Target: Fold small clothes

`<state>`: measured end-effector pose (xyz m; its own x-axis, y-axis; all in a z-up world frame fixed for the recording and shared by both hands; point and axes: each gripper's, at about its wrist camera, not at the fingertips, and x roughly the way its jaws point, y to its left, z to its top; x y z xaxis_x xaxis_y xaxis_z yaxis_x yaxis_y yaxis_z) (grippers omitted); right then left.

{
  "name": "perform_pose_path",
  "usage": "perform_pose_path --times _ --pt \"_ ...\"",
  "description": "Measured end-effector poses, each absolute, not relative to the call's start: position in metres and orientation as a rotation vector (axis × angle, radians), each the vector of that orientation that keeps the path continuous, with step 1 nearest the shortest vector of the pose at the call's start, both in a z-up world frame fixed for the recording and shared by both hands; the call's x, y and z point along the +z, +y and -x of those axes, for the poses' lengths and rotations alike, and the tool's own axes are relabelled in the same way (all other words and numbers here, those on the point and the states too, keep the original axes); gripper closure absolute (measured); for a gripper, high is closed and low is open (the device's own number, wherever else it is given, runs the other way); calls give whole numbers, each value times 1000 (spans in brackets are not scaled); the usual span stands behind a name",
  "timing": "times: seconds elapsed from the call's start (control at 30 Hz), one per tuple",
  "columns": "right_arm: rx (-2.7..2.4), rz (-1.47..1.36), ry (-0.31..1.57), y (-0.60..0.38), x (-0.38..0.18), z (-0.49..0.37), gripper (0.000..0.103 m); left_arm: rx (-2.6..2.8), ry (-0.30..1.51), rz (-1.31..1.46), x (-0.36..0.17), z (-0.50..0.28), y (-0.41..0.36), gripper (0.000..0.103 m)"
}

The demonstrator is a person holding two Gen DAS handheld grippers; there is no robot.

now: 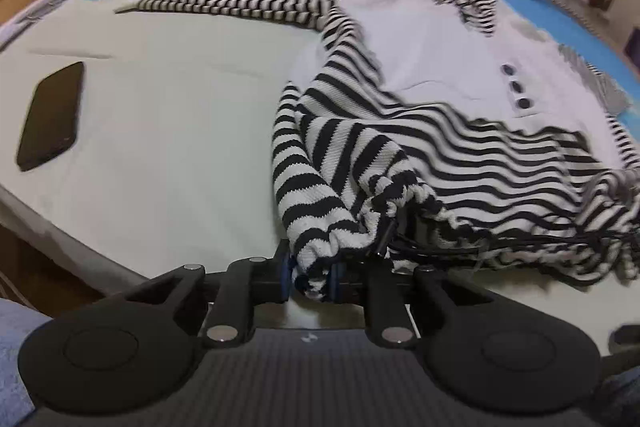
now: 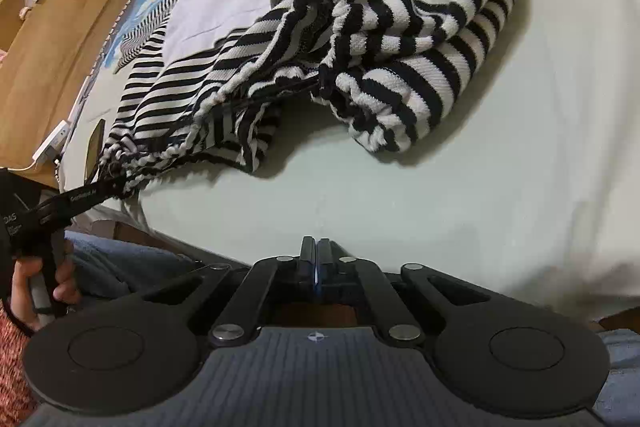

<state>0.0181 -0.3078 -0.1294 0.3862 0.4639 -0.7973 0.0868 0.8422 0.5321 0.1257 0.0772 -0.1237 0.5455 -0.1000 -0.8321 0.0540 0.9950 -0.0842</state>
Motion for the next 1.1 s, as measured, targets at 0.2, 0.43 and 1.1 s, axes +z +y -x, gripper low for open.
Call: perform_pose_path --times 0.2,0.43,1.1 --pt "170 -590 903 -344 -91 7 61 -221 925 254 -95 -101 105 26" --pt "-48 -760 802 -368 -90 -16 19 -226 876 388 -68 -114 114 15" --pt "-90 -520 882 -377 -87 9 46 -238 1110 364 -130 -181 94 44"
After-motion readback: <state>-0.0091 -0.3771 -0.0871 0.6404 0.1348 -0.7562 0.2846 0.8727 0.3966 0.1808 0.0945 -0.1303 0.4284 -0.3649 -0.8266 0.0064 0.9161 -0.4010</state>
